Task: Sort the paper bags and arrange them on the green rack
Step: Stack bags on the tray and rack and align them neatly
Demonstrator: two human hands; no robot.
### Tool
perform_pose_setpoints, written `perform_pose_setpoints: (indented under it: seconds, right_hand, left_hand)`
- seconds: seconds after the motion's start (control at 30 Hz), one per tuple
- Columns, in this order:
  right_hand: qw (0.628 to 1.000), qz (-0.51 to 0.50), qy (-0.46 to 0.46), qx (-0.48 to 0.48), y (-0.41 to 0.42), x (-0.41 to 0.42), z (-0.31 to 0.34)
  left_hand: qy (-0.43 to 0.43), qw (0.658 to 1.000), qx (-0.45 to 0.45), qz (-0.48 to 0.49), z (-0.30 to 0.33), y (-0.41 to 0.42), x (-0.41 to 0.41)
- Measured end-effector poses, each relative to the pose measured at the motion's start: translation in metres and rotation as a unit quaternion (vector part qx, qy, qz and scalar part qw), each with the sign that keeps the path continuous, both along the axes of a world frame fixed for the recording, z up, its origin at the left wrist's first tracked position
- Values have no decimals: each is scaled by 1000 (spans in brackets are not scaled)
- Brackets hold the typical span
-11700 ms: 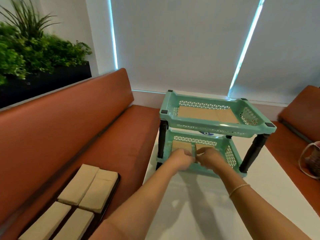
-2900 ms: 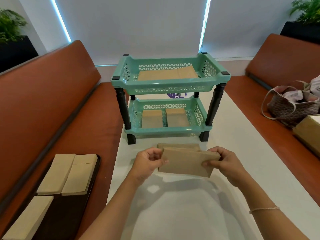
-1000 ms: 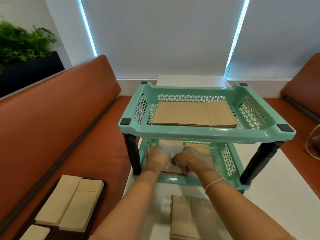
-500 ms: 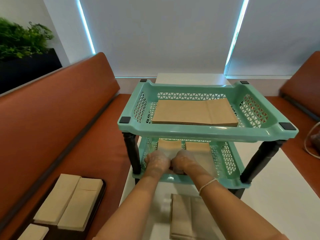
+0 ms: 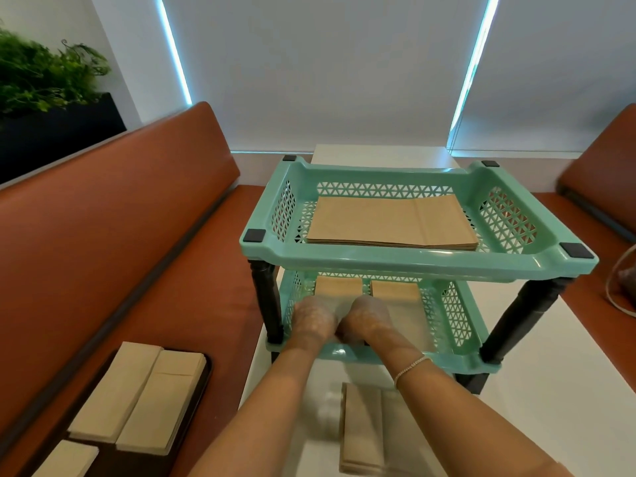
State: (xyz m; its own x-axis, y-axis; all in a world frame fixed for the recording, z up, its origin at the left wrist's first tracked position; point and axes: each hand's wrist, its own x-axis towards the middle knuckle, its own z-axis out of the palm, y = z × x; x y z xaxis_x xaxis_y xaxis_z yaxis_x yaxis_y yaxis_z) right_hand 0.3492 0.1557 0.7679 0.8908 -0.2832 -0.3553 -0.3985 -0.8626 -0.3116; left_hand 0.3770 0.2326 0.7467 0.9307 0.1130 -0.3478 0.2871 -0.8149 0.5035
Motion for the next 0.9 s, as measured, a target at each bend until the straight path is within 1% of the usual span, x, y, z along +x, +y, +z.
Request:
perform_pose_setpoints:
  seconds: [0.13, 0.27, 0.33, 0.43, 0.5, 0.67, 0.8, 0.9]
  right_hand:
    - [1000, 12, 3, -4, -1, -1, 2]
    - [1000, 14, 2, 5, -1, -2, 4]
    - [1000, 8, -10, 10, -3, -3, 10]
    - [998, 8, -63, 11, -13, -12, 23]
    - [997, 6, -81, 10, -21, -21, 31]
    - [995, -69, -64, 33, -42, -48, 35]
    - [986, -112, -66, 107, -56, -80, 34]
    - [989, -120, -20, 83, -66, -107, 21]
  left_hand:
    - [10, 1000, 17, -8, 0, 0, -2]
    - [26, 1000, -7, 10, 5, -1, -4]
    - [13, 1000, -6, 8, 10, 0, -7]
    - [-34, 999, -7, -25, 19, 4, -14]
    - [-44, 998, -8, -39, 27, 5, -20]
    - [-50, 997, -9, -60, 46, 1, -43]
    - [-36, 995, -21, -91, 48, -3, -69]
    - [-11, 991, -20, -129, 35, -6, -95]
